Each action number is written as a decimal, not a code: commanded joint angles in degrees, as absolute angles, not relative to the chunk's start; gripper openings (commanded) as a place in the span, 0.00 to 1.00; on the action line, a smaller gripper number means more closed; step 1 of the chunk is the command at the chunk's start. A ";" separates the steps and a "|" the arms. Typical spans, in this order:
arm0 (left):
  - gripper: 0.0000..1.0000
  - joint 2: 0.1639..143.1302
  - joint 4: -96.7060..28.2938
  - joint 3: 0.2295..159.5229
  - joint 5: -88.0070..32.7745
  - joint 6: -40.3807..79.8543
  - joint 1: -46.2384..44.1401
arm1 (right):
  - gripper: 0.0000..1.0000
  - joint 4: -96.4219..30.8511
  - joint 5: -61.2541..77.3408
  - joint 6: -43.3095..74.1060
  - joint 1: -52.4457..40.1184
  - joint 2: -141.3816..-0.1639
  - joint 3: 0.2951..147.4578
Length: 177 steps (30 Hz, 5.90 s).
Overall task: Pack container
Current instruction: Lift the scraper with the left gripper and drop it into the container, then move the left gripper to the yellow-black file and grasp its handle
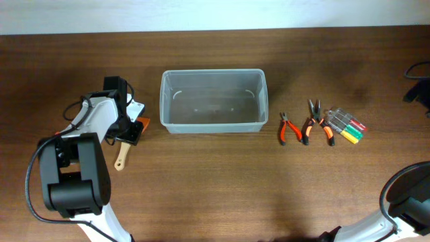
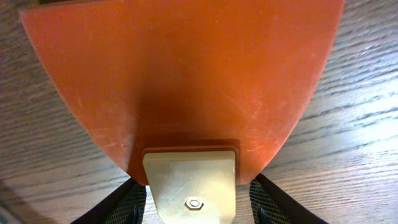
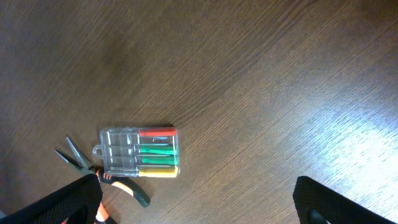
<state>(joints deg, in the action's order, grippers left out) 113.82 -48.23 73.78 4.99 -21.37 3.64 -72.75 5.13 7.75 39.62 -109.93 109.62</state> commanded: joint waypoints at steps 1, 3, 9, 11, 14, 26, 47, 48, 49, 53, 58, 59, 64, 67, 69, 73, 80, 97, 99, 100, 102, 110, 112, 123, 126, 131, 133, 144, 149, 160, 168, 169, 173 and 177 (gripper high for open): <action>0.50 117.21 -47.44 72.99 1.65 -20.40 3.53 | 0.99 -72.55 4.23 8.01 39.42 -109.97 110.15; 0.40 117.21 -47.44 72.99 1.65 -20.40 3.53 | 0.98 -72.55 4.23 8.01 39.42 -109.97 110.15; 0.25 117.21 -47.16 73.19 2.07 -20.43 3.53 | 0.99 -72.55 4.23 8.01 39.40 -109.97 110.15; 0.21 117.21 -47.20 73.71 3.92 -20.43 3.53 | 0.99 -72.55 4.23 8.01 39.42 -109.97 110.15; 0.15 117.19 -48.16 76.29 5.43 -20.43 3.53 | 0.98 -72.55 4.23 8.01 39.42 -109.97 110.15; 0.04 117.16 -65.32 113.51 9.19 -20.47 2.94 | 0.99 -72.55 4.23 8.01 39.42 -109.97 110.15; 0.02 123.83 -72.49 126.10 -1.13 -57.08 -23.66 | 0.99 -72.55 4.23 8.01 39.42 -109.97 110.15; 0.02 125.05 -72.49 125.64 -1.13 -58.30 -23.70 | 0.98 -72.55 4.23 8.01 39.42 -109.97 110.15; 0.02 126.48 -72.47 125.43 -1.06 -59.13 -23.75 | 0.99 -72.55 4.23 8.01 39.42 -109.97 110.15; 0.02 132.81 -70.48 125.38 3.07 -59.96 -23.35 | 0.99 -72.55 4.23 8.01 39.42 -109.97 110.15; 0.02 137.93 -65.67 125.38 7.16 -59.94 -22.92 | 0.98 -72.55 4.23 8.01 39.42 -109.97 110.15; 0.02 138.39 -65.04 125.38 7.14 -59.94 -22.85 | 0.99 -72.55 4.23 8.01 39.42 -109.97 110.15; 0.04 138.37 -64.93 125.69 8.38 -55.83 -23.20 | 0.98 -72.55 4.23 8.01 39.42 -109.97 110.15; 0.29 137.01 -66.24 126.58 12.25 -49.25 -23.24 | 0.98 -72.55 4.23 8.01 39.42 -109.97 110.15; 0.98 134.43 -67.96 126.72 12.88 -46.94 -23.24 | 0.99 -72.55 4.23 8.01 39.40 -109.97 110.15; 0.99 127.59 -72.77 126.72 12.84 -45.76 -23.27 | 0.99 -72.55 4.23 8.01 39.42 -109.97 110.15; 0.99 114.39 -78.06 126.72 12.97 -32.45 -22.46 | 0.98 -72.55 4.23 8.01 39.40 -109.97 110.15; 0.96 112.79 -83.42 101.69 3.95 -3.60 15.00 | 0.98 -72.55 4.23 8.01 39.42 -109.97 110.15; 0.98 112.84 -77.36 95.31 0.78 -9.23 17.23 | 0.98 -72.55 4.23 8.01 39.42 -109.97 110.15; 0.99 112.84 -74.02 92.42 0.16 -10.85 17.93 | 0.99 -72.55 4.23 8.01 39.42 -109.97 110.15; 0.99 112.84 -68.84 88.16 0.62 -11.25 18.68 | 0.98 -72.55 4.23 8.01 39.42 -109.97 110.15; 0.98 112.84 -63.24 79.85 1.17 -11.00 22.41 | 0.99 -72.55 4.23 8.01 39.42 -109.97 110.15; 0.98 112.84 -60.66 78.54 1.23 -11.05 23.07 | 0.98 -72.55 4.23 8.01 39.42 -109.97 110.15; 0.97 113.10 -51.07 74.91 1.69 -11.94 23.42 | 0.99 -72.55 4.23 8.01 39.42 -109.97 110.15; 0.96 113.60 -50.24 74.91 3.68 -12.14 23.42 | 0.98 -72.55 4.23 8.01 39.42 -109.97 110.15; 0.95 116.01 -50.02 74.91 4.97 -12.97 23.42 | 0.98 -72.55 4.23 8.03 39.42 -109.97 110.15; 0.93 117.27 -50.11 74.91 4.95 -12.97 23.42 | 0.98 -72.55 4.23 8.01 39.42 -109.97 110.15; 0.61 119.07 -52.84 74.91 5.23 -19.27 23.42 | 0.99 -72.55 4.23 8.01 39.42 -109.97 110.15; 0.62 119.07 -54.50 74.91 7.33 -20.73 23.42 | 0.99 -72.55 4.21 8.01 39.42 -109.97 110.15; 0.61 119.09 -51.31 74.91 7.31 -19.14 23.42 | 0.99 -72.55 4.23 8.01 39.42 -109.97 110.15; 0.53 119.09 -50.74 74.91 7.33 -18.92 23.42 | 0.98 -72.55 4.23 8.01 39.42 -109.97 110.15; 0.51 119.09 -50.59 74.91 7.31 -18.92 23.42 | 0.98 -72.55 4.23 8.01 39.42 -109.97 110.15; 0.40 119.09 -50.50 74.91 7.31 -18.92 23.42 | 0.99 -72.55 4.23 8.01 39.42 -109.97 110.15; 0.34 119.09 -50.30 74.91 7.31 -18.92 23.42 | 0.98 -72.55 4.23 8.01 39.42 -109.97 110.15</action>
<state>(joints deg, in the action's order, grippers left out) 115.72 -51.31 76.18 4.75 -19.14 23.20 -72.75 4.93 7.70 39.62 -109.93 109.62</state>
